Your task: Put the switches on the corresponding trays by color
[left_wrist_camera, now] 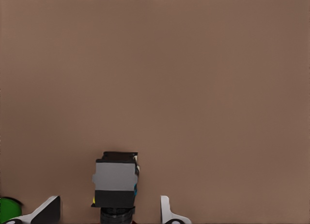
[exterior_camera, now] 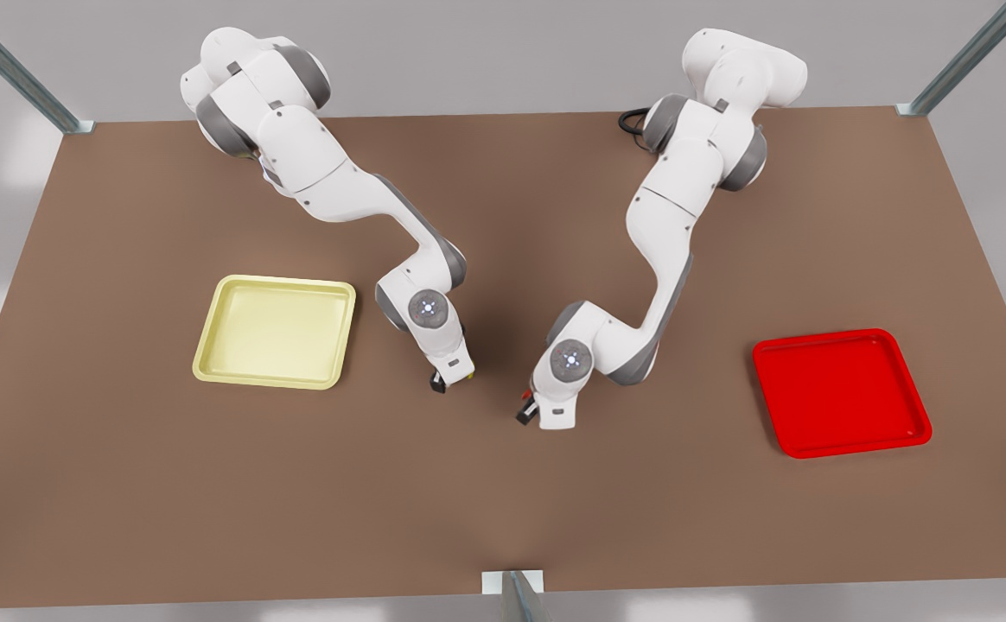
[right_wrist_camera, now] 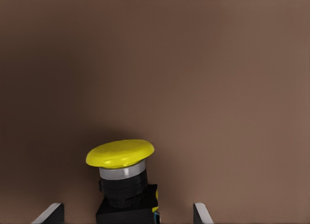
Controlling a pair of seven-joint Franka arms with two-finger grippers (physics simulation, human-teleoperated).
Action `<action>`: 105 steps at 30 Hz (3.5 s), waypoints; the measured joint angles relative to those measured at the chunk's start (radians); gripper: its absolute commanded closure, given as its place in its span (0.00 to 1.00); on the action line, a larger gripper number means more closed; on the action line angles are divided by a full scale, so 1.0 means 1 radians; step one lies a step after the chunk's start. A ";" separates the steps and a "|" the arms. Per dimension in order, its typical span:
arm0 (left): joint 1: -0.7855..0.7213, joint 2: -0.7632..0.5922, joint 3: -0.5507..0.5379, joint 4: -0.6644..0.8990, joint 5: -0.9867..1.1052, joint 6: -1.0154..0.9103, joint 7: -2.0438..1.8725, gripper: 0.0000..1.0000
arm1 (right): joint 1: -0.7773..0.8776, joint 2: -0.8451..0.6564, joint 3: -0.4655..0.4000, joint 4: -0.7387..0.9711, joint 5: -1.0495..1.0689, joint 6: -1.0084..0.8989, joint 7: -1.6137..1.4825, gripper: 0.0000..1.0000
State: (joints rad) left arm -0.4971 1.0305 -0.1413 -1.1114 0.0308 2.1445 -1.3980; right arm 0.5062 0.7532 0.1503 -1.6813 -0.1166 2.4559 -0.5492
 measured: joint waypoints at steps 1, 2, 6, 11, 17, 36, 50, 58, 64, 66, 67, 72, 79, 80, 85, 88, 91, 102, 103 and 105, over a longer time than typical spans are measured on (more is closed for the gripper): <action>0.005 -0.004 0.000 -0.001 0.001 0.000 0.002 0.01 | 0.000 0.000 0.000 0.000 0.000 0.000 0.000 0.11; 0.018 -0.008 0.000 -0.002 0.002 -0.001 0.010 0.01 | 0.000 0.000 0.000 0.000 0.000 0.000 0.000 0.13; 0.019 -0.007 0.000 -0.016 0.004 0.000 0.016 0.01 | 0.000 0.000 0.000 0.000 0.000 0.001 0.000 0.22; 0.014 0.002 0.000 -0.015 0.001 0.001 0.008 0.06 | 0.000 0.003 0.000 0.000 0.000 0.002 0.000 0.23; 0.012 0.006 0.000 -0.018 0.001 0.015 0.010 0.24 | 0.009 0.003 0.000 0.000 -0.001 0.002 0.001 0.32; 0.009 0.007 0.001 -0.016 0.006 0.014 0.016 0.50 | 0.001 0.000 0.001 0.000 -0.008 0.002 0.000 0.38; 0.009 -0.011 0.000 -0.012 0.025 -0.002 0.010 0.51 | -0.006 -0.006 0.002 0.000 -0.008 -0.003 -0.002 0.44; 0.035 -0.059 -0.004 -0.004 -0.001 -0.066 0.033 0.51 | -0.009 -0.006 0.003 0.000 -0.008 -0.003 -0.005 0.49; 0.079 -0.090 -0.010 -0.001 0.024 -0.109 0.083 0.51 | -0.027 -0.031 0.015 -0.011 -0.006 -0.016 -0.010 0.49; 0.106 -0.129 -0.011 -0.010 0.027 -0.161 0.130 0.51 | -0.034 -0.060 0.015 -0.021 -0.005 -0.068 -0.013 0.49; 0.119 -0.150 -0.009 -0.014 0.026 -0.192 0.157 0.51 | -0.036 -0.069 0.015 -0.025 -0.005 -0.078 -0.015 0.49; 0.289 -0.273 -0.026 -0.142 0.050 -0.256 0.401 0.51 | -0.158 -0.236 0.015 -0.108 -0.008 -0.306 -0.192 0.48; 0.585 -0.519 -0.025 -0.463 -0.007 -0.246 0.837 0.50 | -0.351 -0.532 -0.034 -0.587 -0.051 -0.200 -0.567 0.46; 0.635 -0.542 -0.025 -0.494 -0.036 -0.250 0.893 0.50 | -0.375 -0.532 -0.035 -0.651 -0.052 -0.130 -0.568 0.46; 0.771 -0.566 -0.026 -0.540 0.044 -0.248 1.026 0.50 | -0.395 -0.520 -0.060 -0.657 -0.078 -0.107 -0.582 0.00; 0.824 -0.547 -0.026 -0.545 0.081 -0.208 1.110 0.50 | -0.401 -0.531 -0.058 -0.607 -0.078 -0.176 -0.596 0.00; 0.843 -0.534 -0.026 -0.542 0.107 -0.190 1.121 0.00 | -0.415 -0.513 -0.046 -0.418 -0.086 -0.249 -0.599 0.00; 0.367 -0.826 0.222 -0.225 0.163 -0.726 1.403 0.00 | -0.415 -0.697 -0.011 0.268 -0.116 -0.979 0.237 0.00; 0.406 -0.844 0.254 -0.240 0.125 -0.722 1.422 0.00 | -0.423 -0.695 -0.011 0.268 -0.116 -0.979 0.236 0.00; 0.481 -0.900 0.176 -0.298 0.075 -0.691 1.364 0.00 | -0.420 -0.695 -0.011 0.268 -0.117 -0.979 0.235 0.00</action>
State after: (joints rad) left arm -0.0157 0.1304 0.0351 -1.4092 0.1060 1.4538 -0.0337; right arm 0.0862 0.0584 0.1394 -1.4128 -0.2332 1.4772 -0.3142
